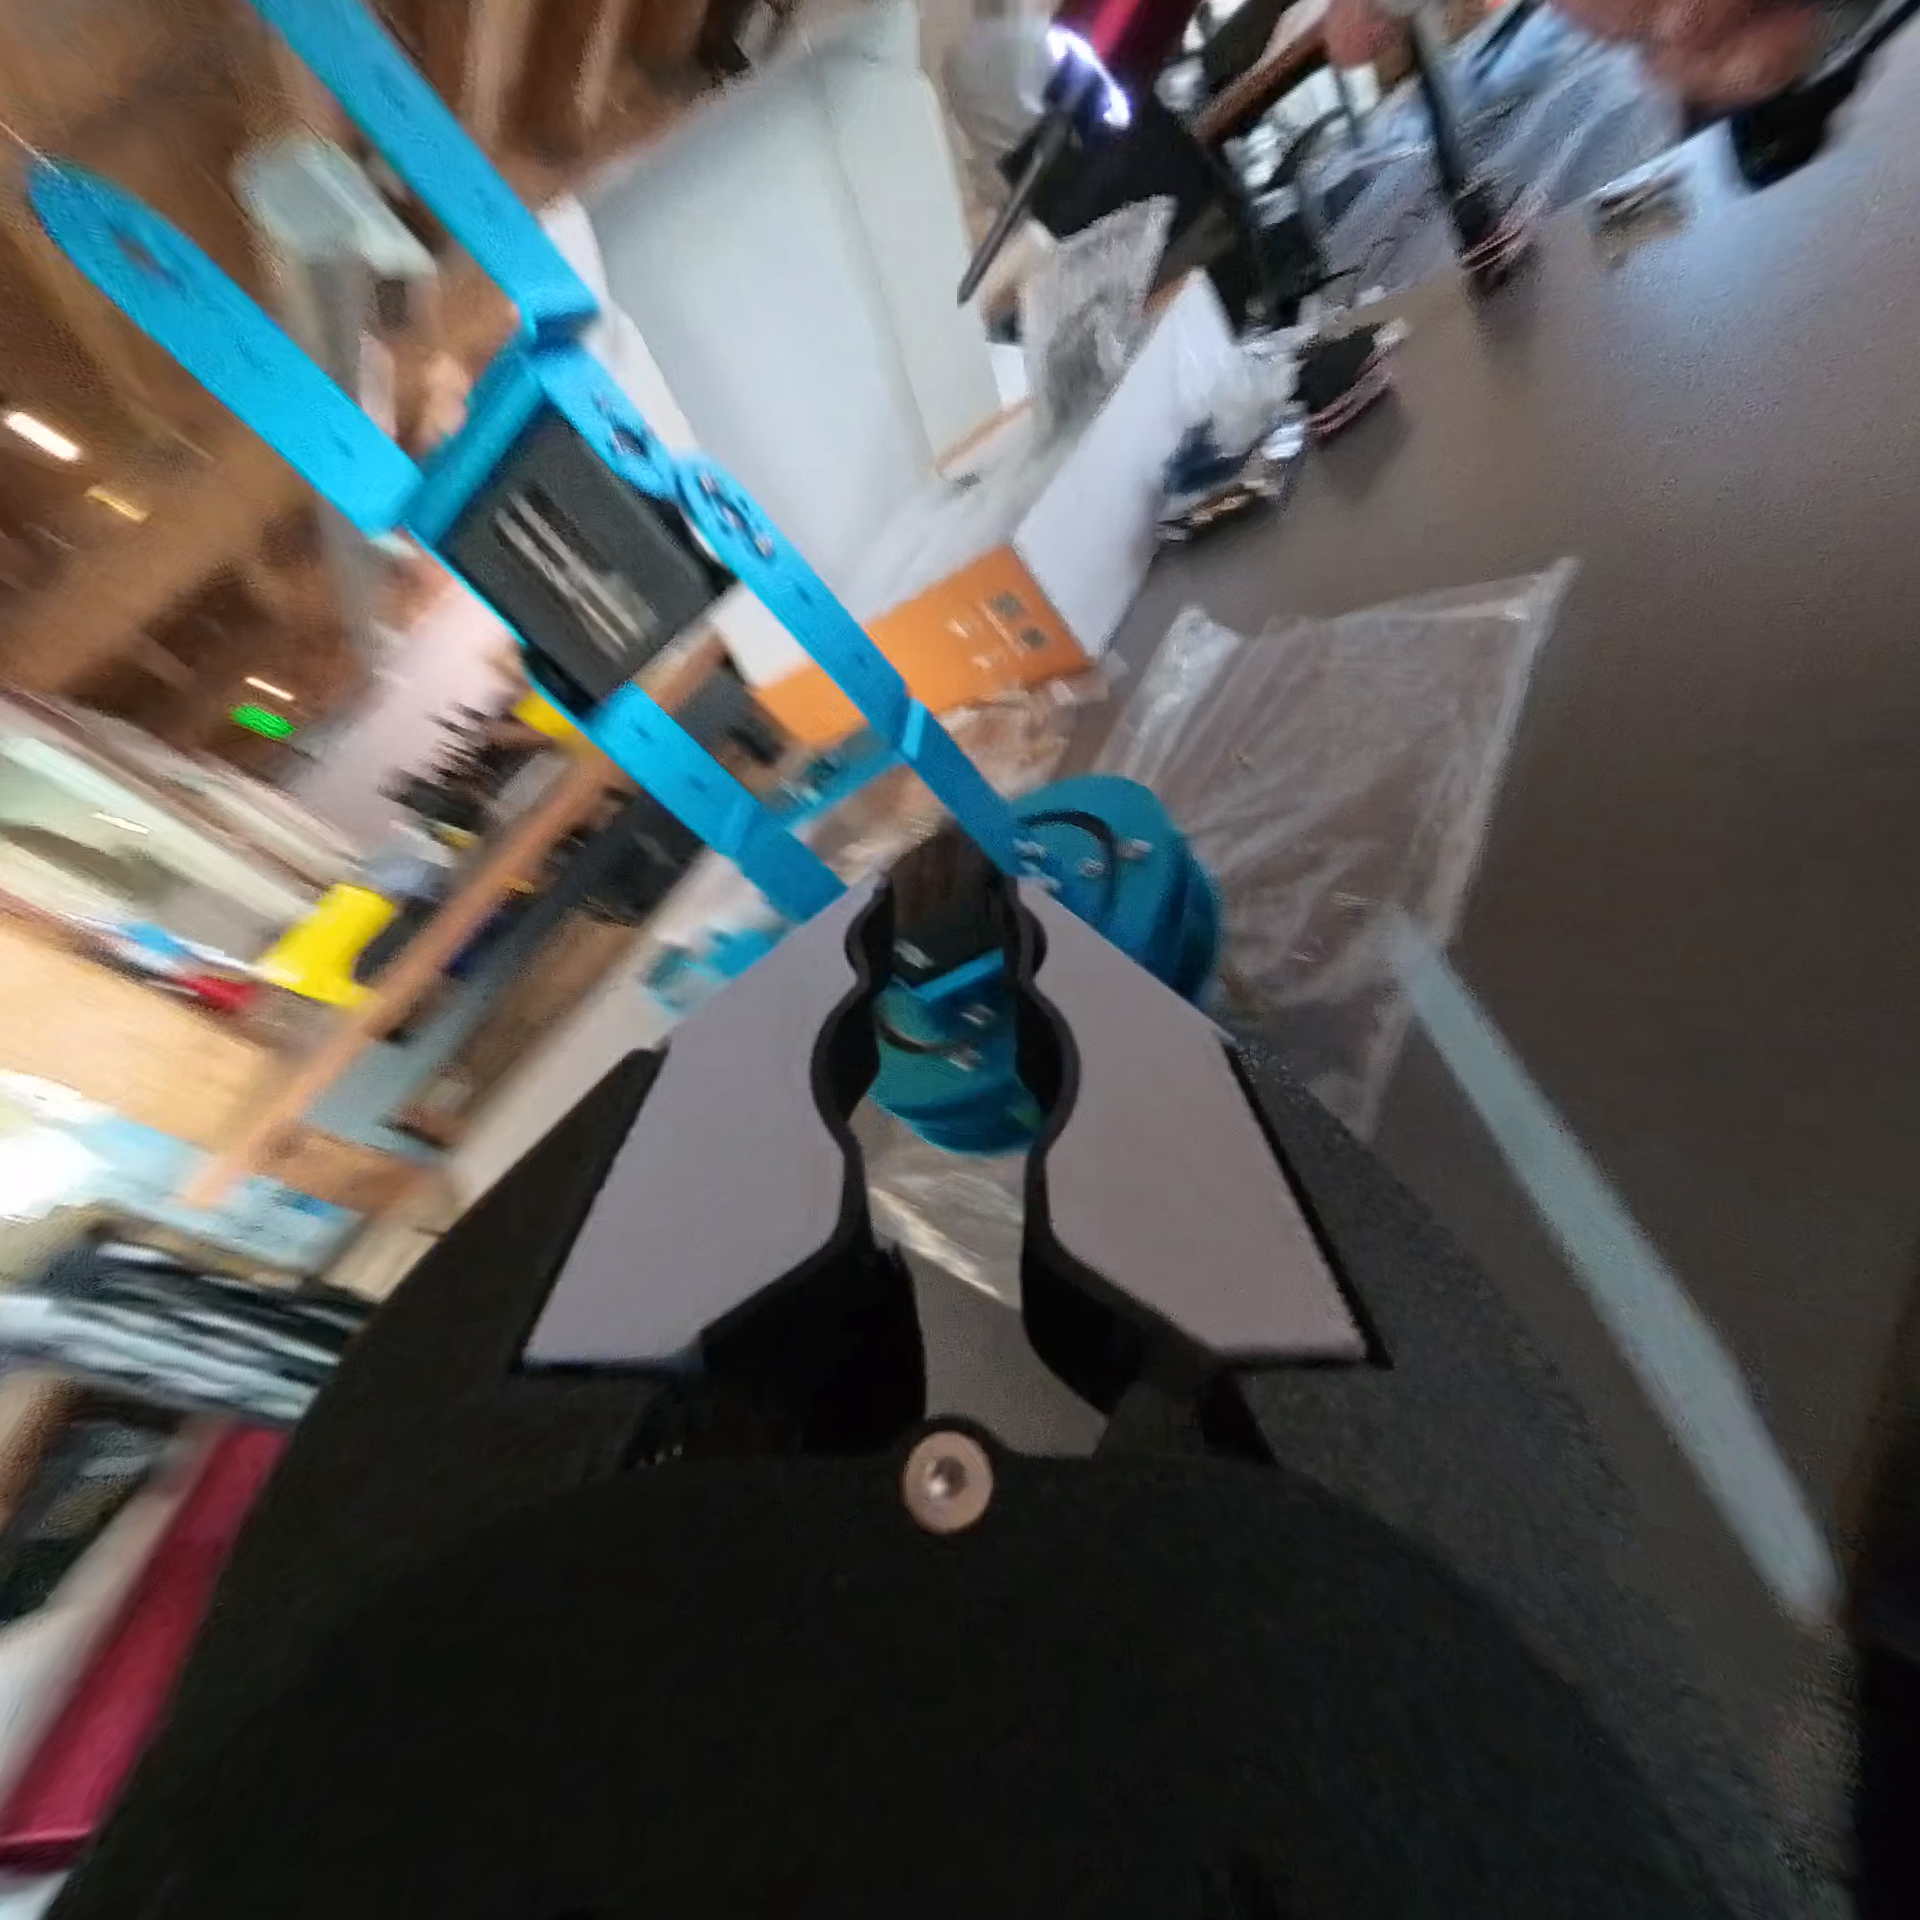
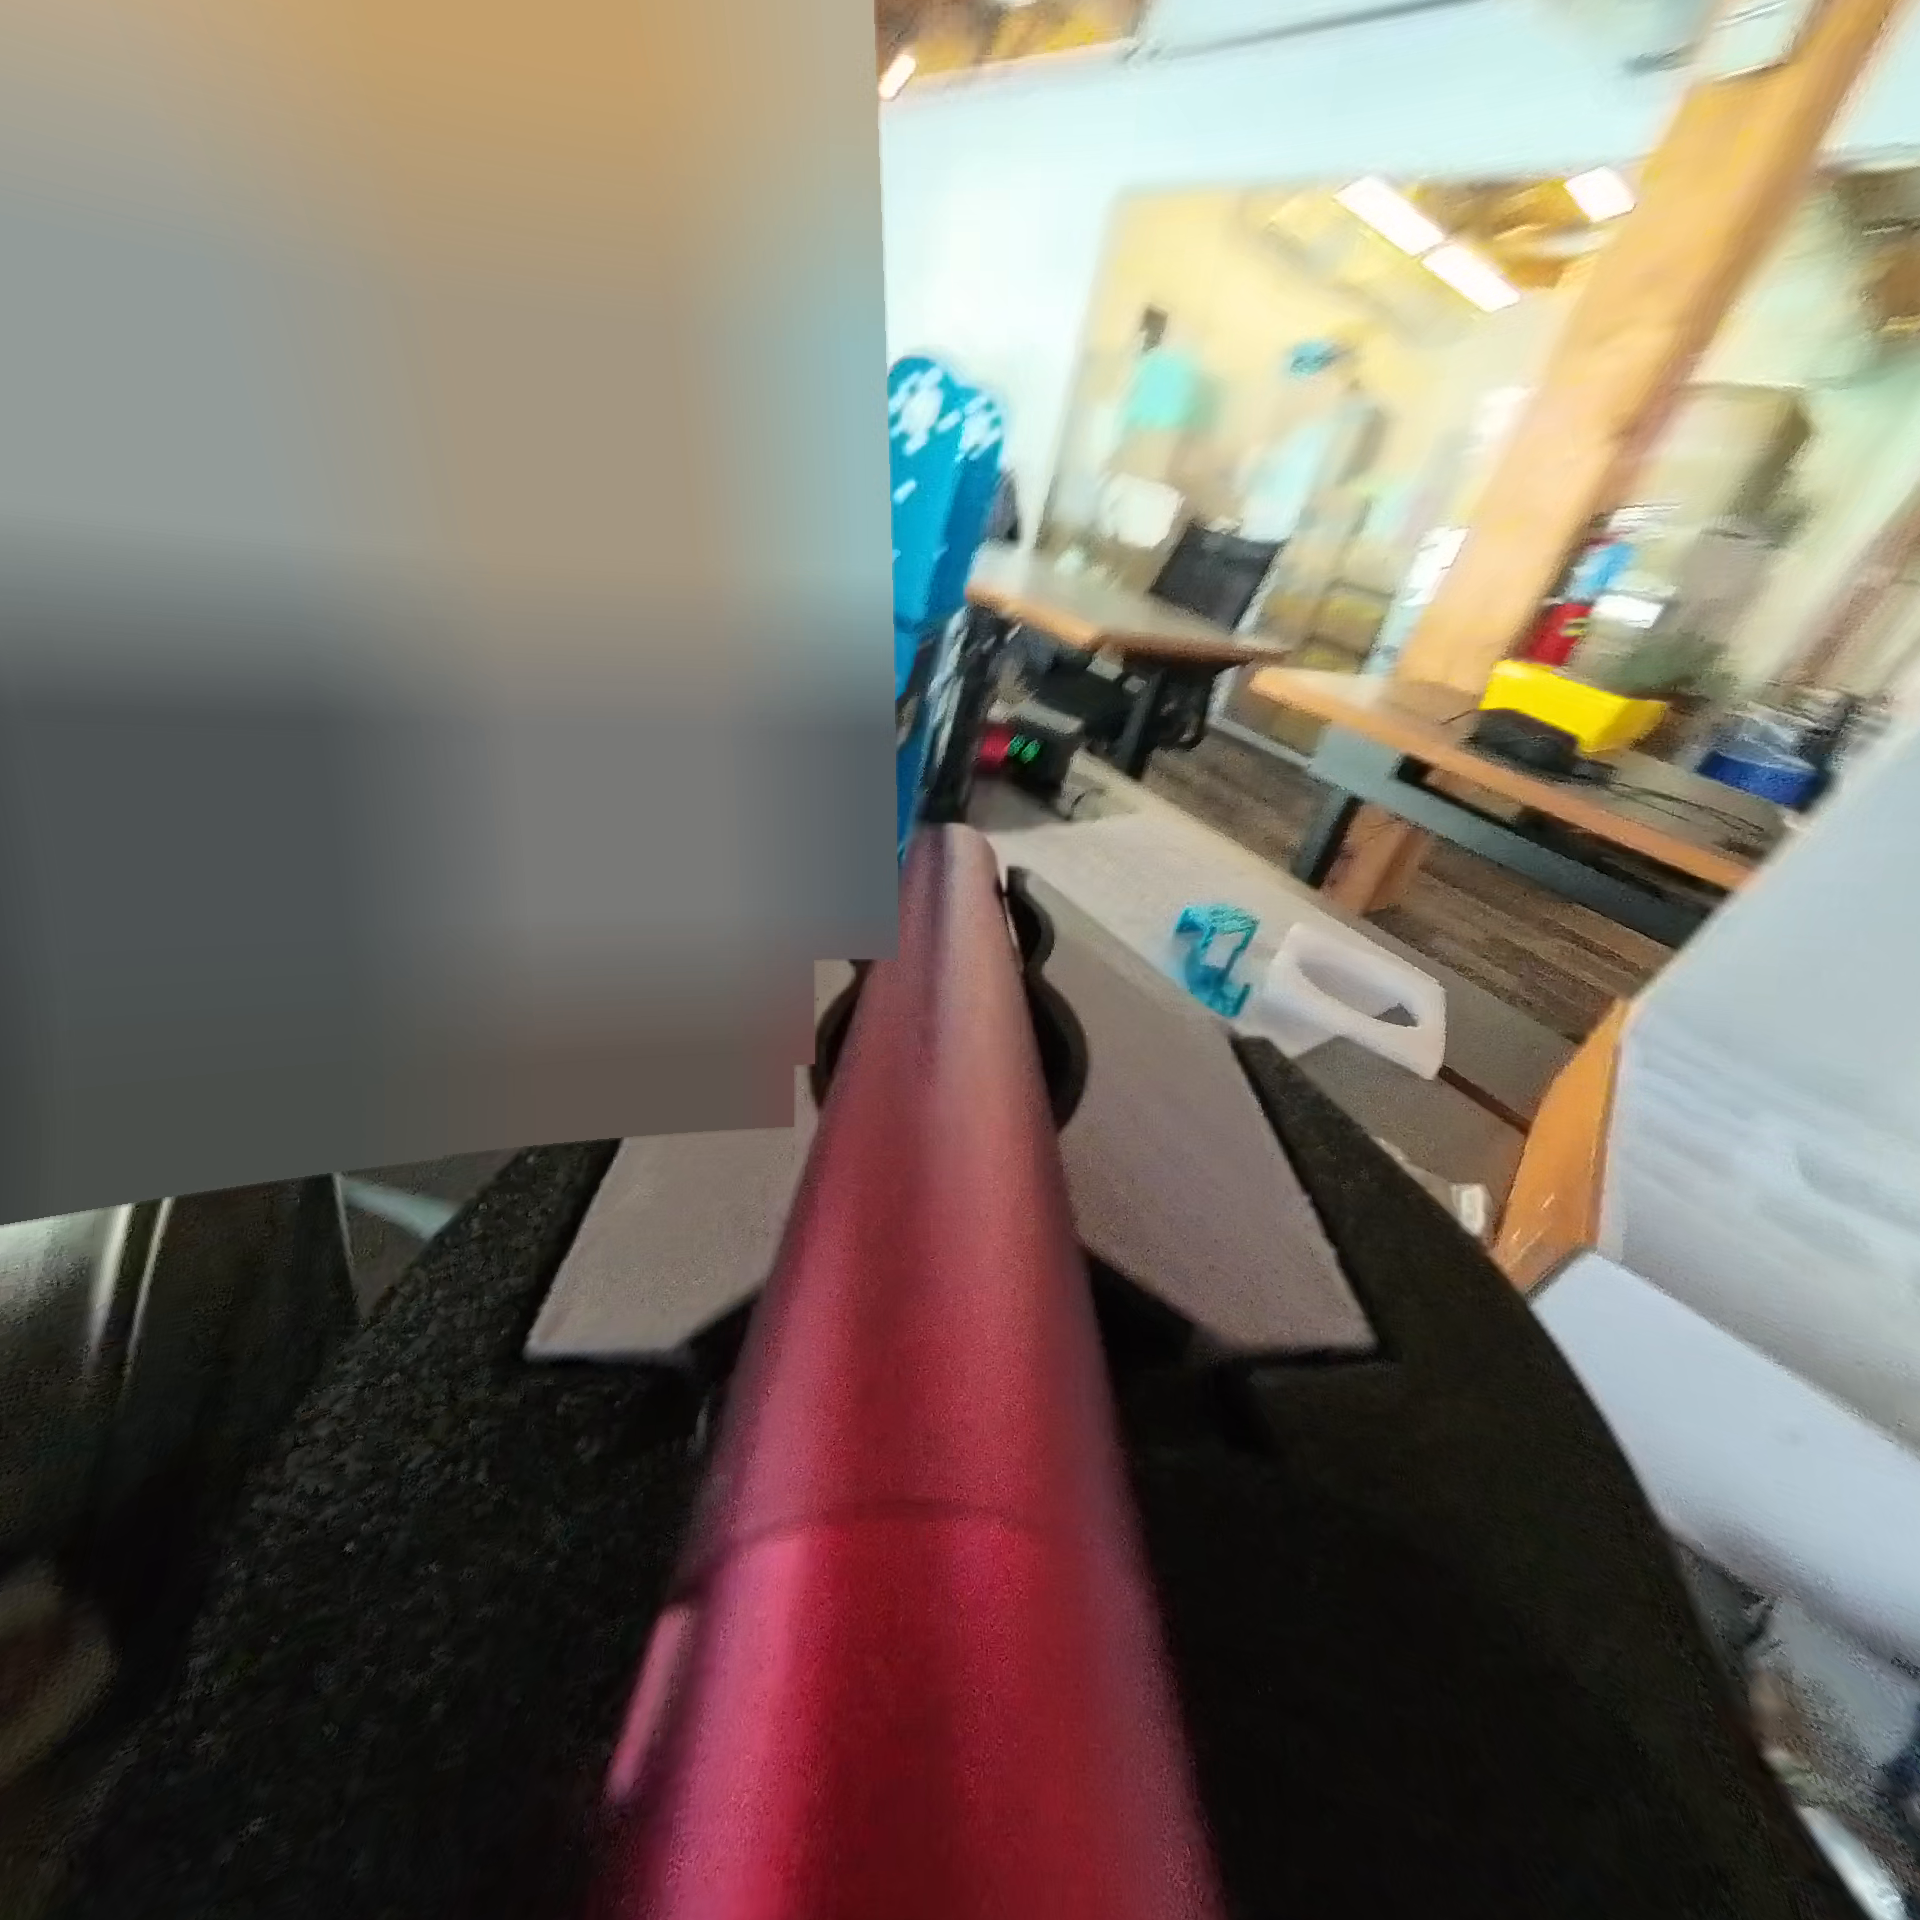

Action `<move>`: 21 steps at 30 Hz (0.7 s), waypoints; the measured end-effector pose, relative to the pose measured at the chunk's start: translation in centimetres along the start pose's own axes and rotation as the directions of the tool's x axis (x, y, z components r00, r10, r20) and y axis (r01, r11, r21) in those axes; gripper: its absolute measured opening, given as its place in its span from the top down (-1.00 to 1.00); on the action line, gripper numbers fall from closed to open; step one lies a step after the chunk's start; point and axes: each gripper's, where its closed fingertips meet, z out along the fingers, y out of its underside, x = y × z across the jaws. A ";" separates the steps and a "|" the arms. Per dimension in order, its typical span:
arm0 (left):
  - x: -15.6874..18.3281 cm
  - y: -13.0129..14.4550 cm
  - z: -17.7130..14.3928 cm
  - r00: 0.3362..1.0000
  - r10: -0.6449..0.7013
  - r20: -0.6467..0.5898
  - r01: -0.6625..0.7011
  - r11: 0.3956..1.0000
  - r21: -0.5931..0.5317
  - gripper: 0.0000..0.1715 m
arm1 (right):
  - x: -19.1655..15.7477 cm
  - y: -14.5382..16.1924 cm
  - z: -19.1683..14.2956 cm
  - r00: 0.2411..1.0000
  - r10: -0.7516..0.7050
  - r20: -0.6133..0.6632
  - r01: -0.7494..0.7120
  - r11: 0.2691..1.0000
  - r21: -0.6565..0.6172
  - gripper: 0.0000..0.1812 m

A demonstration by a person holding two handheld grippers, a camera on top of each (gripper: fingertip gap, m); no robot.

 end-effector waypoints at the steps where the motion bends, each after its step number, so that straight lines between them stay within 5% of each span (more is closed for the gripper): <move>1: 0.8 0.5 -0.6 0.993 -0.098 -0.068 0.098 0.995 -0.017 0.77 | -0.4 0.5 0.1 0.997 -0.050 0.055 0.053 0.997 -0.048 0.78; 5: 4.0 1.7 -2.1 0.888 -0.387 -0.247 0.378 0.922 -0.085 0.74 | -2.9 6.5 -0.8 0.965 0.023 0.261 0.064 0.946 -0.318 0.76; 10: 4.4 1.5 -2.9 0.834 -0.509 -0.215 0.505 0.860 -0.075 0.74 | -3.4 13.1 -1.6 0.966 0.010 0.258 0.085 0.931 -0.355 0.77; 17: 7.2 2.4 -2.5 0.921 -0.329 -0.208 0.309 0.943 -0.123 0.74 | -3.5 14.5 -0.7 0.920 0.240 0.309 -0.116 0.922 -0.369 0.76; 21: 8.5 3.2 -1.4 0.902 -0.367 -0.226 0.332 0.926 -0.181 0.74 | -2.3 15.0 -0.1 0.905 0.304 0.299 -0.166 0.897 -0.410 0.76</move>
